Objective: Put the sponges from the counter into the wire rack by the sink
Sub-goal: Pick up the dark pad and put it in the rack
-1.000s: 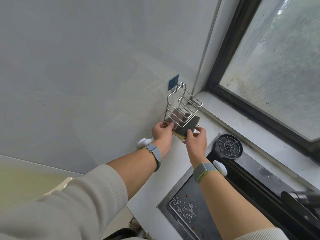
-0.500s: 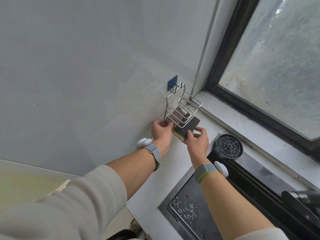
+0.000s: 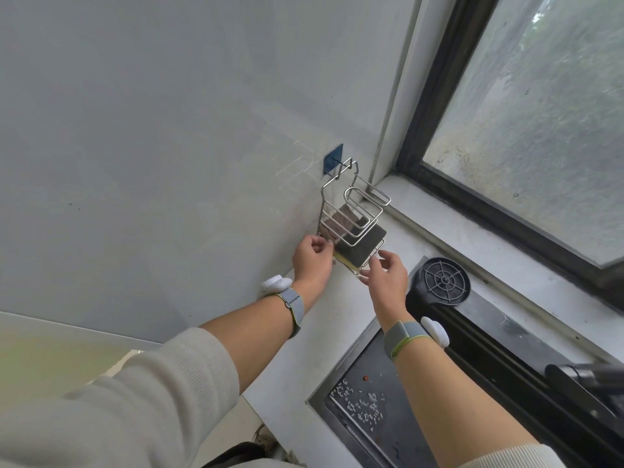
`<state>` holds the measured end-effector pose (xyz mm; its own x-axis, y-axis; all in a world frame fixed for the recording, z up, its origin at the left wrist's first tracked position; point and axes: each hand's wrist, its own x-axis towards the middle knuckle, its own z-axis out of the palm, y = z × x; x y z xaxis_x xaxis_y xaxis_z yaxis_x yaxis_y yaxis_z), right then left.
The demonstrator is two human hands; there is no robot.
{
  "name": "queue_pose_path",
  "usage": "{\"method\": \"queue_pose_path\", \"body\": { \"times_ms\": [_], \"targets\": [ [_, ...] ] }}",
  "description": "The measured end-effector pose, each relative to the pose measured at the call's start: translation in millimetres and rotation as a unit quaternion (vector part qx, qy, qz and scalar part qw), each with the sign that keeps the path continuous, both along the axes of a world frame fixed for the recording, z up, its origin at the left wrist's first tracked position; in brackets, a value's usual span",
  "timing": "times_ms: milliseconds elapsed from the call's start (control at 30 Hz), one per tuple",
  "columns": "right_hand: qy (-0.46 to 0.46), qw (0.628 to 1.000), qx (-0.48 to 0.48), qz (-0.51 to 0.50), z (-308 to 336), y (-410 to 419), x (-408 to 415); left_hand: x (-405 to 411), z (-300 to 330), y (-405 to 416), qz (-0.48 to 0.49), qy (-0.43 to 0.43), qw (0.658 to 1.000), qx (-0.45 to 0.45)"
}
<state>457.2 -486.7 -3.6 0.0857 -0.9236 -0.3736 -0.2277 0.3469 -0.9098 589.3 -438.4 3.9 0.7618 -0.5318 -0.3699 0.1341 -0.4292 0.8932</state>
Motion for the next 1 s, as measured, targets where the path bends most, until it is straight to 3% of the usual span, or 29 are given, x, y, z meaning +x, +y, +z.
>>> {"method": "queue_pose_path", "body": {
  "times_ms": [200, 367, 600, 1000],
  "targets": [
    [0.047, 0.999, -0.007, 0.012, 2, 30, -18, -8, -3, 41, -0.197, -0.076, 0.976, 0.049],
    [0.083, 0.994, -0.057, 0.052, 10, 65, -39, -27, 7, 58, -0.289, -0.047, 0.956, 0.008],
    [0.091, 0.991, -0.091, -0.028, 33, 110, -77, -55, 27, 70, -0.362, -0.004, 0.93, -0.059],
    [0.1, 0.954, -0.056, -0.276, 54, 257, -161, -150, 27, 138, -0.579, 0.055, 0.81, -0.077]
  ]
}}
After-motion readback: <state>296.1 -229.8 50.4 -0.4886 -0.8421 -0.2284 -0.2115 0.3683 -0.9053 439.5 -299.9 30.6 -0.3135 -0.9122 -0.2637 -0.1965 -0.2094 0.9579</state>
